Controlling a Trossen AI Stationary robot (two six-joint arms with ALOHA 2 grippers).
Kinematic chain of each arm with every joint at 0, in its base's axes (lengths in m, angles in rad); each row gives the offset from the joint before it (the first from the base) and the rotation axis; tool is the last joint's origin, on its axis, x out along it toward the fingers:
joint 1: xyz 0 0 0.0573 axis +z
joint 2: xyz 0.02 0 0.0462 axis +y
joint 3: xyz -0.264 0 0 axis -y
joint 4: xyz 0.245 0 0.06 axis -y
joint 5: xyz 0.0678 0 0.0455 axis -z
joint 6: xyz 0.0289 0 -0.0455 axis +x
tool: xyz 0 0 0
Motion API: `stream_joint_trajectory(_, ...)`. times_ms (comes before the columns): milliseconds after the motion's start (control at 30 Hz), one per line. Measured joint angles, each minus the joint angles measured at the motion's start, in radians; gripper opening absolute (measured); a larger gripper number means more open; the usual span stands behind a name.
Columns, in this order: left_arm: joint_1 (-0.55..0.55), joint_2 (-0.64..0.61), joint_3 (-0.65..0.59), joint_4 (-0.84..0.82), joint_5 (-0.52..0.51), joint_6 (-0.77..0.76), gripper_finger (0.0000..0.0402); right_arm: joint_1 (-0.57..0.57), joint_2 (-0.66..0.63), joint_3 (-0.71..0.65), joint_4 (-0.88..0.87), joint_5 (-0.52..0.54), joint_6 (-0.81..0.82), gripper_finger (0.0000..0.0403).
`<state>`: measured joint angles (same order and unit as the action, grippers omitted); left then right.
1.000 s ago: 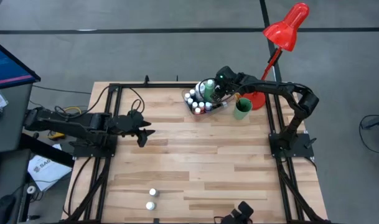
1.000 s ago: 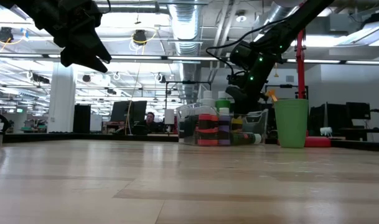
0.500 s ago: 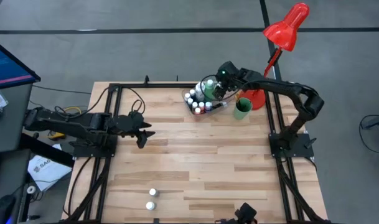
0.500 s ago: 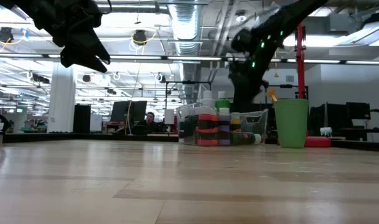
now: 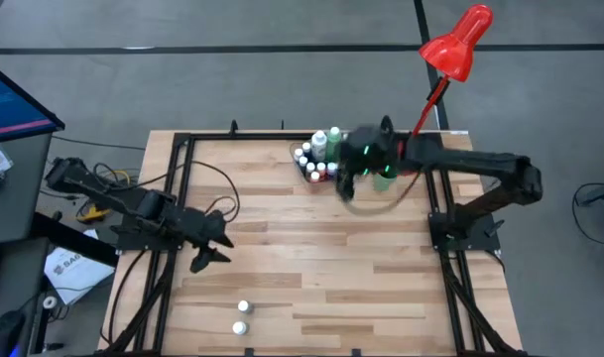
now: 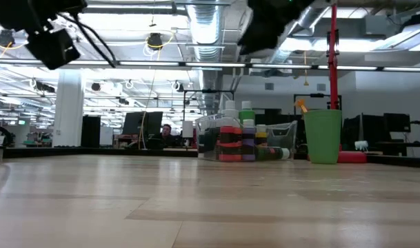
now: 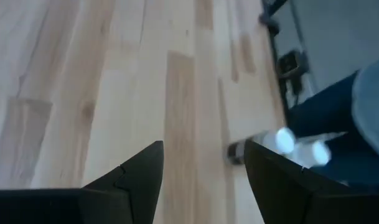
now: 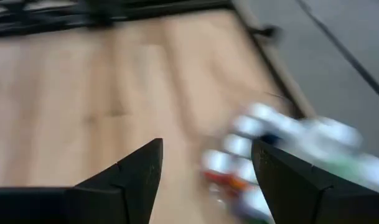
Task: Pick & Place Paint Supplies
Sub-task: Put the small gray paint bottle into the transparent bin
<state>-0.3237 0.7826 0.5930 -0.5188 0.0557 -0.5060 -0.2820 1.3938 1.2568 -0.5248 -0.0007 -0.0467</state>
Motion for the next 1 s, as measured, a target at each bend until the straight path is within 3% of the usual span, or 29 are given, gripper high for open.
stream_joint_trajectory(200,-0.071,0.0,0.0,-0.095,-0.268,-0.026,0.0209,0.281,0.137,-0.001,0.22,-0.001,-0.042,0.024)
stream_joint_trajectory(367,-0.07,0.0,0.0,-0.092,-0.409,-0.029,0.0209,0.403,0.276,-0.001,0.501,-0.009,-0.043,0.024)
stream_joint_trajectory(600,-0.068,0.0,0.0,-0.089,-0.43,-0.026,0.0209,0.484,0.479,0.039,0.749,-0.136,-0.026,0.024)
stream_joint_trajectory(1000,-0.068,0.0,0.0,-0.085,-0.431,-0.025,0.0209,0.565,0.861,0.499,0.655,-0.159,0.011,0.024)
